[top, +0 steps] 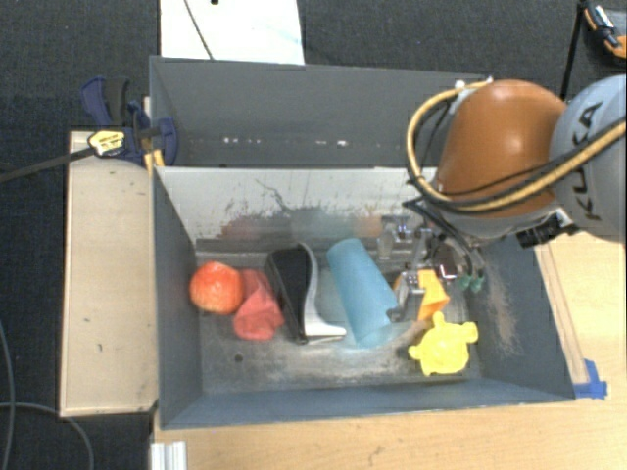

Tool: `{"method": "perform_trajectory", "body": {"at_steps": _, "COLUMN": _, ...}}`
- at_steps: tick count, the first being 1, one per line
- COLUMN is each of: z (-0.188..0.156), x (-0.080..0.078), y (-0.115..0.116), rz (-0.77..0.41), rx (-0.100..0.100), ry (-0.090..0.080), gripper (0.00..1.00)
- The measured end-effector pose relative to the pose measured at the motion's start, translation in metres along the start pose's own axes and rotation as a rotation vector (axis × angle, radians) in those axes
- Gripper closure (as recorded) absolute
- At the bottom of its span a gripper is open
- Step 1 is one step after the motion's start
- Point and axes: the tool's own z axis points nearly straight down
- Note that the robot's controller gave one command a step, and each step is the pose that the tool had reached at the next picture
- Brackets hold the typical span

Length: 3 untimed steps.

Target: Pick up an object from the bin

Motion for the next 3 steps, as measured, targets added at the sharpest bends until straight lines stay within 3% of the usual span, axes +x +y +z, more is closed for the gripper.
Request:
{"method": "perform_trajectory", "body": {"at_steps": 1, "z": 0.0, "x": 0.0, "y": 0.0, "rz": 0.0, "rx": 0.0, "ry": 0.0, "gripper": 0.0}}
{"method": "perform_trajectory", "body": {"at_steps": 2, "z": 0.027, "x": -0.004, "y": -0.014, "rz": -0.082, "rx": 0.0, "ry": -0.005, "gripper": 0.0}}
{"method": "perform_trajectory", "body": {"at_steps": 3, "z": 0.042, "x": 0.0, "y": -0.027, "rz": -0.035, "rx": 0.0, "ry": 0.005, "gripper": 0.0}}
